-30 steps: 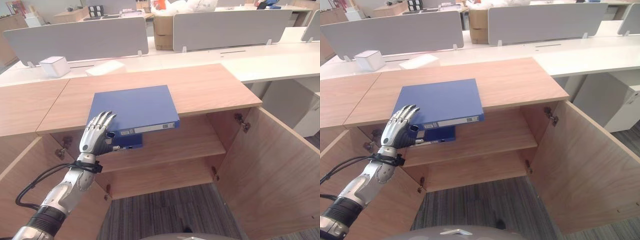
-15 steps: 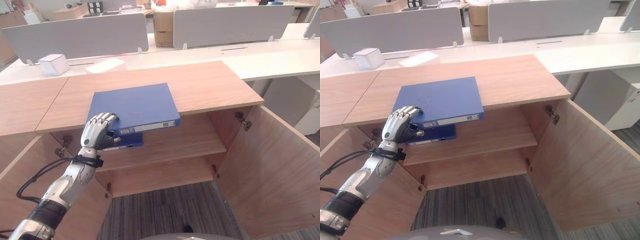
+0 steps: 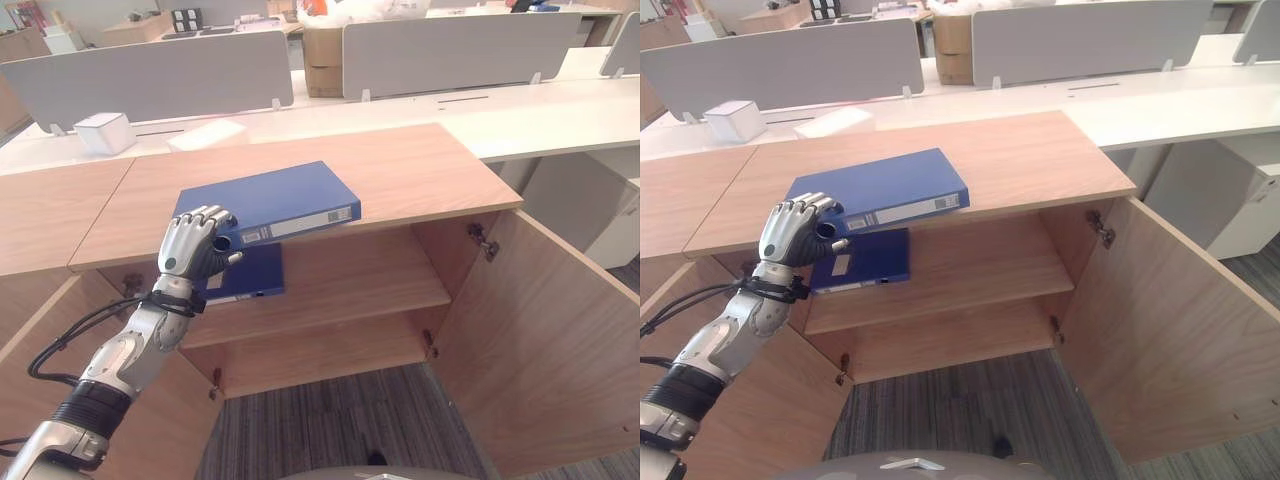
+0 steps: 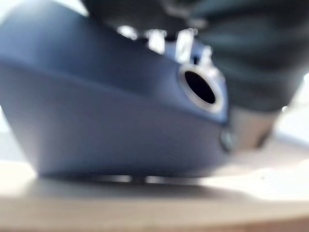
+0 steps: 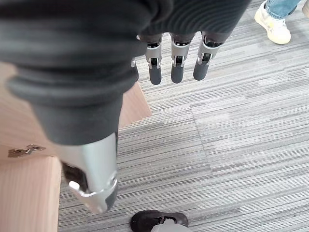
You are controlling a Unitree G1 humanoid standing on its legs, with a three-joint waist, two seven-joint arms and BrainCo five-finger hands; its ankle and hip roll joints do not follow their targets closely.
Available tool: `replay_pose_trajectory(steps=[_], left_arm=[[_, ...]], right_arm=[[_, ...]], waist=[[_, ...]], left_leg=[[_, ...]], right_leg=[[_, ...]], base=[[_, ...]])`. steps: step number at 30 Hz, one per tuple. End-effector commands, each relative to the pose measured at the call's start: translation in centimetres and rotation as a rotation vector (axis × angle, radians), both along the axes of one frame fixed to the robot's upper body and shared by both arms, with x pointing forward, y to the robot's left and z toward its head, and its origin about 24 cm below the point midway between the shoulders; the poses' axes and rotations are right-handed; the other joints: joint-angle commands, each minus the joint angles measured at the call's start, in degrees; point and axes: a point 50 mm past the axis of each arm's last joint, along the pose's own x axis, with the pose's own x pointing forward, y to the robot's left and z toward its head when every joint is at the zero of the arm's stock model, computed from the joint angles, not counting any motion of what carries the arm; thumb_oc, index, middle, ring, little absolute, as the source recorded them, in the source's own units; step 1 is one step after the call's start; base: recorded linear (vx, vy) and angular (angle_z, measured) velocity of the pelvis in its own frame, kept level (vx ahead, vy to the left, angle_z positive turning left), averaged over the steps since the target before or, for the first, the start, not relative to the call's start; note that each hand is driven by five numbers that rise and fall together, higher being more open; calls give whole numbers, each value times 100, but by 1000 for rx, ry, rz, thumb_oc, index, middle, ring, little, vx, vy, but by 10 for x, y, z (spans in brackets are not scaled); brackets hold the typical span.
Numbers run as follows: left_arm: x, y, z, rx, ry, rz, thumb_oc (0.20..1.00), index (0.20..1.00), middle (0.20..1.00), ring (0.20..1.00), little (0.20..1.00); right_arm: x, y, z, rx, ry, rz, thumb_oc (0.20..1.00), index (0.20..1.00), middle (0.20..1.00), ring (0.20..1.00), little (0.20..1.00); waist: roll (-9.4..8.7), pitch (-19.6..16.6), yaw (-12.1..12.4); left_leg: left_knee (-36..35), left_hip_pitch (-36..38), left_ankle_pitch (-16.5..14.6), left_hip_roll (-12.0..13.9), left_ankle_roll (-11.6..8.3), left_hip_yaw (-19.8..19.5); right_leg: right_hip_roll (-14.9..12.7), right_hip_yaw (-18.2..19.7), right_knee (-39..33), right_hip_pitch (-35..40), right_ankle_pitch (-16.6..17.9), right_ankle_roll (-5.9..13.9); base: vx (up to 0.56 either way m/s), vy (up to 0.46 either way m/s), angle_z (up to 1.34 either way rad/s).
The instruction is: Put the empty folder in the office cabinet
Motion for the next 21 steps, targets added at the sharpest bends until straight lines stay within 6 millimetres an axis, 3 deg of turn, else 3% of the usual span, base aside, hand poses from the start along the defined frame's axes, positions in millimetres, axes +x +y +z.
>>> replay_pose_trajectory(steps=[1, 5, 6, 7, 8, 9, 13, 14, 16, 18, 19, 20, 21], left_arm=[[-2, 15, 16, -327, -63, 54, 200, 200, 200, 200, 200], [-8, 9, 45, -766, -236, -22, 200, 200, 200, 200, 200], [-8, 10, 45, -768, -236, -22, 200, 200, 200, 200, 200], [-11, 5, 56, -905, -279, -89, 200, 200, 200, 200, 200], [-11, 6, 56, -906, -279, -89, 200, 200, 200, 200, 200], [-14, -1, 64, -1051, -295, -181, 200, 200, 200, 200, 200], [-17, -9, 61, -1215, -229, -285, 200, 200, 200, 200, 200], [-18, -16, 55, -1299, -161, -332, 200, 200, 200, 200, 200], [-19, -17, 52, -1321, -131, -347, 200, 200, 200, 200, 200], [-23, -26, 36, -1421, 16, -402, 200, 200, 200, 200, 200], [-23, -26, 36, -1421, 17, -402, 200, 200, 200, 200, 200], [-26, -30, 28, -1470, 96, -434, 200, 200, 200, 200, 200], [-26, -30, 28, -1470, 97, -435, 200, 200, 200, 200, 200]], right_arm=[[15, -3, 2, -27, -36, -12, 1000, 1000, 1000, 1000, 1000], [42, -1, 6, -21, -126, 24, 1000, 1000, 1000, 1000, 1000], [42, -2, 6, -22, -127, 25, 1000, 1000, 1000, 1000, 1000], [58, -1, 9, -22, -184, 47, 1000, 1000, 1000, 1000, 1000], [58, -1, 9, -22, -184, 48, 1000, 1000, 1000, 1000, 1000], [75, 0, 14, -18, -251, 68, 1000, 1000, 1000, 1000, 1000], [99, -1, 23, -22, -340, 88, 1000, 1000, 1000, 1000, 1000], [113, -1, 29, -18, -396, 107, 1000, 1000, 1000, 1000, 1000], [117, -1, 31, -15, -414, 103, 1000, 1000, 1000, 1000, 1000], [142, -3, 46, -1, -532, 106, 1000, 1000, 1000, 1000, 1000], [141, -3, 46, -1, -531, 106, 1000, 1000, 1000, 1000, 1000], [158, -4, 59, 28, -627, 88, 1000, 1000, 1000, 1000, 1000], [158, -4, 59, 28, -627, 88, 1000, 1000, 1000, 1000, 1000]], waist=[[-137, -114, -112], [-194, -117, -43], [-190, -113, -47], [-216, -110, -14], [-213, -108, -17], [-233, -106, 13], [-239, -99, 64], [-235, -104, 90], [-229, -110, 98], [-205, -103, 128], [-205, -103, 129], [-192, -104, 143], [-192, -104, 146]], left_leg=[[5, -172, -296, 144, -369, -108], [5, -167, -284, 150, -362, -114], [5, -164, -286, 151, -362, -113], [5, -168, -282, 152, -362, -118], [5, -166, -283, 152, -361, -117], [5, -160, -280, 152, -359, -118], [5, -143, -270, 155, -354, -135], [5, -133, -269, 152, -345, -146], [5, -125, -269, 151, -344, -148], [5, -102, -260, 151, -336, -145], [5, -100, -261, 152, -336, -145], [5, -85, -259, 144, -332, -140], [5, -81, -261, 145, -332, -137]], right_leg=[[-264, 206, 33, 761, -802, 488], [-275, 192, 33, 756, -772, 464], [-274, 193, 33, 759, -772, 464], [-279, 191, 33, 760, -763, 462], [-278, 191, 33, 762, -763, 462], [-285, 179, 33, 770, -754, 459], [-289, 175, 33, 796, -746, 454], [-298, 174, 33, 805, -741, 451], [-298, 173, 33, 812, -742, 449], [-305, 158, 33, 842, -739, 452], [-305, 159, 33, 844, -739, 452], [-306, 160, 33, 853, -736, 455], [-306, 162, 33, 856, -737, 455]], base=[[-11, 10, -3], [0, 0, 0], [0, 0, 0], [0, 0, 0], [-32, 6, 0], [0, 0, 0], [0, 0, 0], [0, 0, 0], [0, 0, 0], [-1, 16, 0], [4, 32, -1], [0, 0, 0], [0, 0, 0]])
